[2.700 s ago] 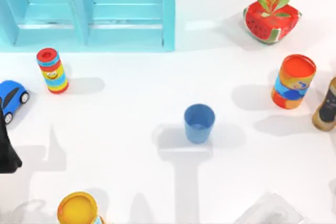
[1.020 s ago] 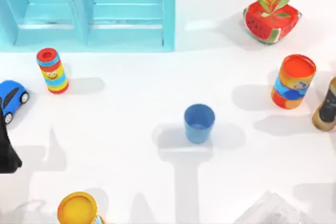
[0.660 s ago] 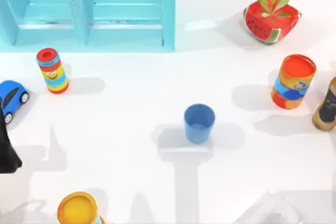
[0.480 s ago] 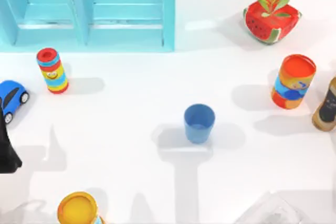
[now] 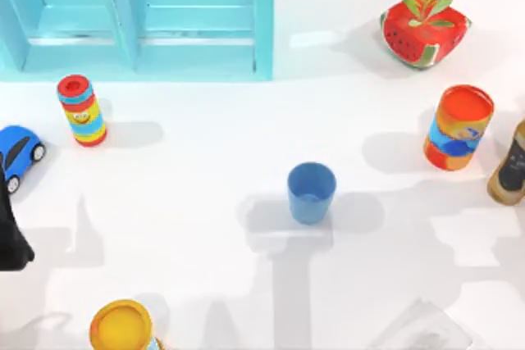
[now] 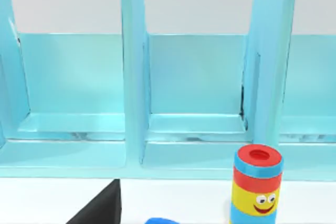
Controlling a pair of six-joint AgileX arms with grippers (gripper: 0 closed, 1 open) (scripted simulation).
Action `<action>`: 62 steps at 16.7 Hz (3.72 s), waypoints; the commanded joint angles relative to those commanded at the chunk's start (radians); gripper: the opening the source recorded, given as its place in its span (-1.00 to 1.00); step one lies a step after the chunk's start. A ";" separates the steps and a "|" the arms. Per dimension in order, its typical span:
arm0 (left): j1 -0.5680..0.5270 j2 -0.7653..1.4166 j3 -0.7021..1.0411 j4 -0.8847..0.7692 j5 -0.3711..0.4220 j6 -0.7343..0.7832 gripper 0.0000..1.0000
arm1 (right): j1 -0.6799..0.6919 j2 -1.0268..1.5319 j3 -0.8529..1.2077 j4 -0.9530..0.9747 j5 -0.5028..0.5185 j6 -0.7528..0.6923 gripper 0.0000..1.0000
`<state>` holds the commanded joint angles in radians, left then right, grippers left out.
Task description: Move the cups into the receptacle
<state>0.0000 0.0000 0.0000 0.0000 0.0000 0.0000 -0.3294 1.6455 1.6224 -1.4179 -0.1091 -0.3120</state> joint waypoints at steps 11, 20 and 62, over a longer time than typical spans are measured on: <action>0.000 0.000 0.000 0.000 0.000 0.000 1.00 | 0.876 0.466 0.337 0.018 0.102 0.887 1.00; 0.000 0.000 0.000 0.000 0.000 0.000 1.00 | 0.945 0.517 0.360 0.026 0.110 0.949 1.00; 0.000 0.000 0.000 0.000 0.000 0.000 1.00 | 0.860 0.467 0.047 0.292 0.111 0.867 -1.00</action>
<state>0.0000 0.0000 0.0000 0.0000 0.0000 0.0000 0.5308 2.1128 1.6691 -1.1263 0.0018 0.5553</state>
